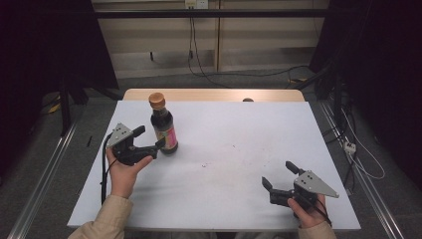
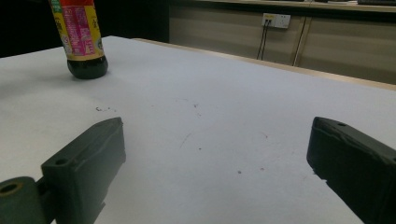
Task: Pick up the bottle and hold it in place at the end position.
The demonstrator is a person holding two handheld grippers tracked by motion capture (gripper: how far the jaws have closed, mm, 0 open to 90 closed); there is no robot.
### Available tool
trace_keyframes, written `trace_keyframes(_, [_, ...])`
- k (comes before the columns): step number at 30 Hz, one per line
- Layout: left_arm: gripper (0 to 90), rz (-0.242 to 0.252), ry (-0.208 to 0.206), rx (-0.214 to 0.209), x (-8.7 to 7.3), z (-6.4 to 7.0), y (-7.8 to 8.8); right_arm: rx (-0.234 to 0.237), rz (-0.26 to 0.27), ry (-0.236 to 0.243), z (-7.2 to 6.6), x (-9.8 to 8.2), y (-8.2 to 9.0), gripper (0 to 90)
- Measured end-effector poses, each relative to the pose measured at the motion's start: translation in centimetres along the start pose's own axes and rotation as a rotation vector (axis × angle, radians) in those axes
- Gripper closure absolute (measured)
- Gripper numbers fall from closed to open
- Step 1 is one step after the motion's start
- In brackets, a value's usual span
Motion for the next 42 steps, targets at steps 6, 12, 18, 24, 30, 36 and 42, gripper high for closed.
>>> trace_keyframes(6, [10.3, -0.008, -0.007, 0.038, 0.4, -0.3, -0.9, 0.002, 0.000, -0.003, 0.0, 0.0, 0.0, 4.1])
trace_keyframes(12, [11.9, -0.011, -0.018, 0.066, 0.8, -0.5, -1.8, 0.006, 0.000, -0.001, -0.1, 0.0, -0.1, 4.1])
trace_keyframes(18, [11.7, -0.018, -0.021, 0.074, 0.8, -0.5, -2.8, 0.005, 0.000, -0.009, 0.0, -0.1, -0.1, 4.1])
trace_keyframes(24, [12.4, -0.036, -0.034, 0.091, 0.7, -0.1, -4.1, 0.005, -0.001, -0.010, 0.0, -0.1, 0.0, 4.1])
trace_keyframes(30, [15.9, -0.030, -0.042, 0.112, 0.5, -0.2, -5.1, 0.004, 0.003, -0.019, 0.1, -0.1, 0.0, 4.1])
trace_keyframes(36, [19.0, -0.027, -0.035, 0.122, 0.4, -0.3, -5.5, 0.002, 0.001, -0.023, 0.2, -0.1, 0.0, 4.1])
trace_keyframes(42, [25.4, -0.023, -0.017, 0.101, 0.2, -0.3, -5.8, 0.001, 0.003, -0.020, 0.3, -0.1, 0.0, 4.1])
Point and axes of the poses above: each handheld gripper's, and its own axes: y roughly backward along the jaws, x roughly out of its top, z roughly to its right, the point moved 6 cm from there along -y, roughly forward along the jaws, and after that the axes turned 3 degrees about -y, right-handed, at the moved point
